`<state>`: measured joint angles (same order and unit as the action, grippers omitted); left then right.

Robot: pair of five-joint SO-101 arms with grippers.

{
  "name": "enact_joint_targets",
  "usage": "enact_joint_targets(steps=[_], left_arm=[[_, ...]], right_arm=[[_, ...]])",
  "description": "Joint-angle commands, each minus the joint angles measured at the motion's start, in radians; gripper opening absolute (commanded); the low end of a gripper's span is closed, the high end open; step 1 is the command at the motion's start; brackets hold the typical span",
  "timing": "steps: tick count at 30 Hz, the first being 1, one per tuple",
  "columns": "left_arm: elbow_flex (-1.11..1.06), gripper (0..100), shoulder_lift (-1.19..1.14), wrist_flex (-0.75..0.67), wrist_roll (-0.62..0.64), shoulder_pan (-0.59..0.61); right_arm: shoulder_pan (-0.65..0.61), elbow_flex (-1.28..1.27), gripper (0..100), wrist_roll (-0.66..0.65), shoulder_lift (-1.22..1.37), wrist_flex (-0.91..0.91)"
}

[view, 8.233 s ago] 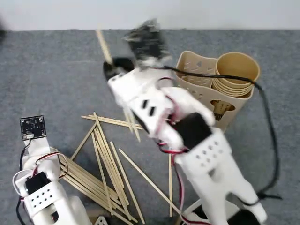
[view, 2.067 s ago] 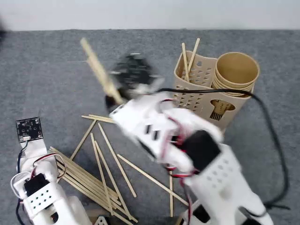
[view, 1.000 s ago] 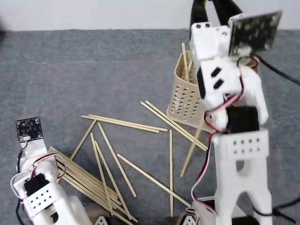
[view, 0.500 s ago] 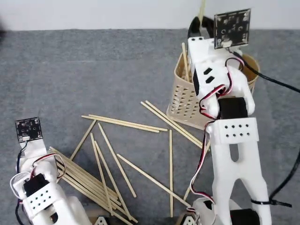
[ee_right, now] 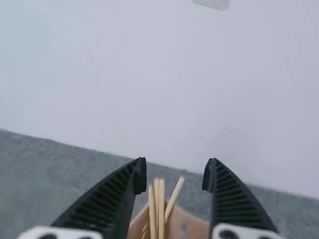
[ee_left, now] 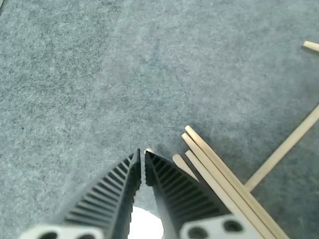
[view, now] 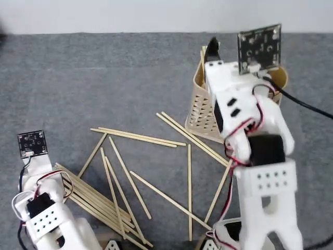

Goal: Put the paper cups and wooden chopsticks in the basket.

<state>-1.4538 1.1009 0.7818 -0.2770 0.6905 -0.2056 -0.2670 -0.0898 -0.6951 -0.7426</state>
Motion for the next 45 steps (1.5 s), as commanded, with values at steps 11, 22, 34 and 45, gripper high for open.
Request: enact_joint_targets(steps=[11, 22, 34, 45], left_arm=[[-0.002, 2, 0.026, -0.025, -0.005, -0.052], [-0.002, 2, 0.026, -0.025, -0.005, -0.055], [-0.001, 2, 0.026, -0.025, -0.005, -0.051], [-0.001, 2, 0.026, -0.026, -0.002, -0.051]], right_arm=[[-0.209, -0.078, 20.1, -0.011, -0.093, -0.587], [-0.352, -0.304, 20.1, -0.08, 0.125, -0.335], [-0.481, 0.106, 20.5, -0.18, 0.771, -0.24], [-0.526, 0.675, 29.6, -0.219, 1.308, -0.404]])
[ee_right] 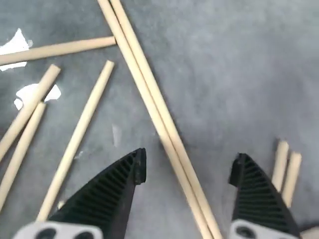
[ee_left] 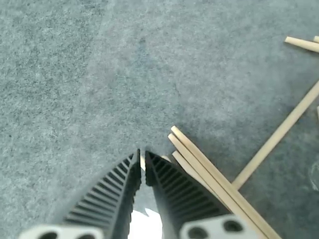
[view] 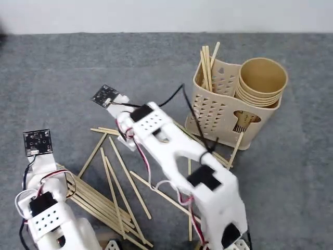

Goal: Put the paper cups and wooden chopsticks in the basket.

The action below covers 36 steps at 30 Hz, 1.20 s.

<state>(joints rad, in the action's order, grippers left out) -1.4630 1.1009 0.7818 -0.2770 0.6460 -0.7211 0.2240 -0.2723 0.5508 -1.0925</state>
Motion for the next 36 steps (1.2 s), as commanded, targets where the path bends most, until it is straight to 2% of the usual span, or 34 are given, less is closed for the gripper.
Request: enact_joint_targets(steps=[1, 10, 17, 18, 26, 36], left_arm=[[0.008, 2, 0.026, -0.026, -0.002, -0.006], [0.008, 2, 0.026, -0.026, -0.002, -0.006], [0.007, 2, 0.026, -0.026, -0.002, -0.006], [0.007, 2, 0.026, -0.026, -0.002, -0.006], [0.007, 2, 0.026, -0.026, -0.003, -0.006], [0.005, 2, 0.026, -0.026, -0.003, -0.008]], right_arm=[[-0.008, 0.233, 29.6, -0.046, 0.101, -0.071], [-0.015, 0.509, 28.1, -0.054, 0.354, -0.234], [-0.008, 0.571, 1.4, -0.054, 0.435, -0.275], [-0.008, 0.571, 0.2, -0.054, 0.435, -0.278], [-0.002, 0.58, 0.8, -0.055, 0.42, -0.364], [0.019, 0.74, 0.8, -0.046, 0.222, -0.591]])
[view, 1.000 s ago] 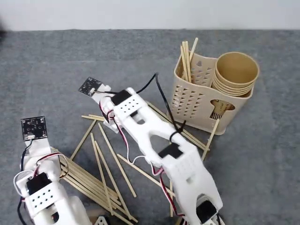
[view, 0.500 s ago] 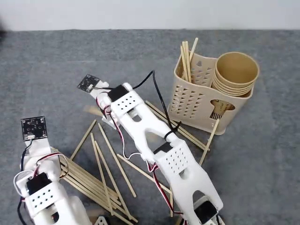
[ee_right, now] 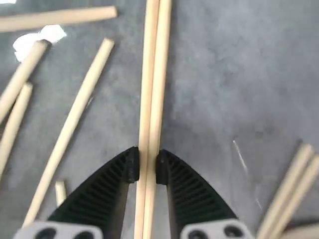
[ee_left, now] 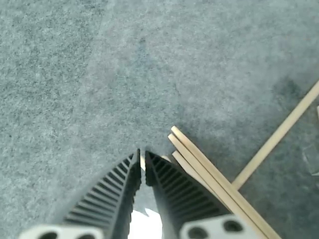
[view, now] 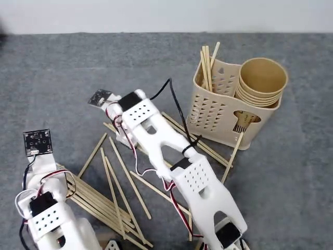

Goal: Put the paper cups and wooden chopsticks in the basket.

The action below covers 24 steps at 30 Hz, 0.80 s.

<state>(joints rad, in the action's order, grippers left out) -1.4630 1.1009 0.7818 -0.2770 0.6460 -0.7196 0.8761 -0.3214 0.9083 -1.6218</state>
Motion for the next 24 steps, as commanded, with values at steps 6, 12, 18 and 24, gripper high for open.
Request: enact_joint_targets(steps=[6, 12, 18, 24], left_arm=[[0.005, 2, 0.026, -0.026, -0.003, -0.008], [0.005, 2, 0.026, -0.026, -0.005, -0.009], [0.005, 2, 0.026, -0.026, -0.005, -0.009], [0.005, 2, 0.026, -0.026, -0.005, -0.009]], right_arm=[[0.03, 0.189, 0.8, 0.025, -0.288, -0.176], [0.097, 0.14, 0.8, 0.084, -0.506, -0.177], [0.15, -0.147, 0.8, 0.129, -0.846, -0.176], [0.228, -0.293, 0.8, 0.132, -1.141, -0.134]])
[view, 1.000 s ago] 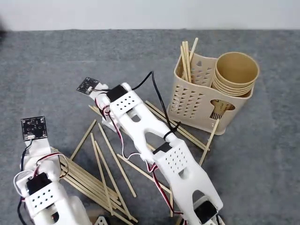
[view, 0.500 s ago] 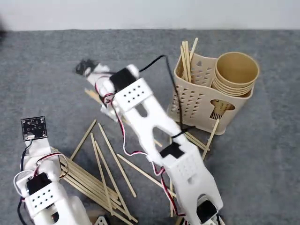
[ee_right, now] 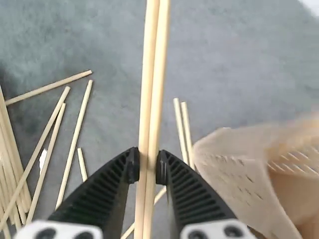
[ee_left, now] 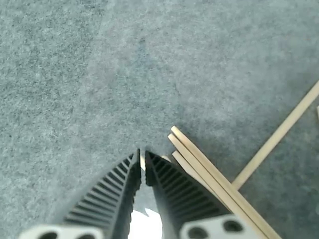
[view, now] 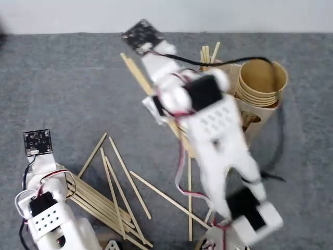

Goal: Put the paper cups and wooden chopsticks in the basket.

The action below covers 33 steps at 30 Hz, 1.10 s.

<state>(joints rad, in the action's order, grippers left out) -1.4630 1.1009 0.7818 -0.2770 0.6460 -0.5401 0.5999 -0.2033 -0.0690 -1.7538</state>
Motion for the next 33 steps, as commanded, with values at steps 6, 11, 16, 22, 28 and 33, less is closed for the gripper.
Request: enact_joint_targets(steps=[6, 11, 16, 22, 28, 33], left_arm=[[0.005, 2, 0.026, -0.026, -0.005, -0.009], [0.005, 2, 0.026, -0.026, -0.005, -0.009], [0.005, 2, 0.026, -0.026, -0.005, -0.011], [0.005, 2, 0.026, -0.026, -0.005, -0.011], [0.005, 2, 0.026, -0.026, -0.005, -0.011], [0.005, 2, 0.026, -0.026, -0.005, -0.011]], right_arm=[[0.18, -0.026, 0.8, 0.038, -0.252, 0.197], [0.294, -0.032, 0.8, 0.143, -0.243, 0.389], [0.367, -0.204, 0.8, 0.172, -0.268, 0.705], [0.418, -0.554, 0.8, 0.17, -0.331, 1.135], [0.447, -0.95, 0.8, 0.161, -0.397, 1.504], [0.441, -1.115, 3.7, 0.161, -0.446, 1.529]])
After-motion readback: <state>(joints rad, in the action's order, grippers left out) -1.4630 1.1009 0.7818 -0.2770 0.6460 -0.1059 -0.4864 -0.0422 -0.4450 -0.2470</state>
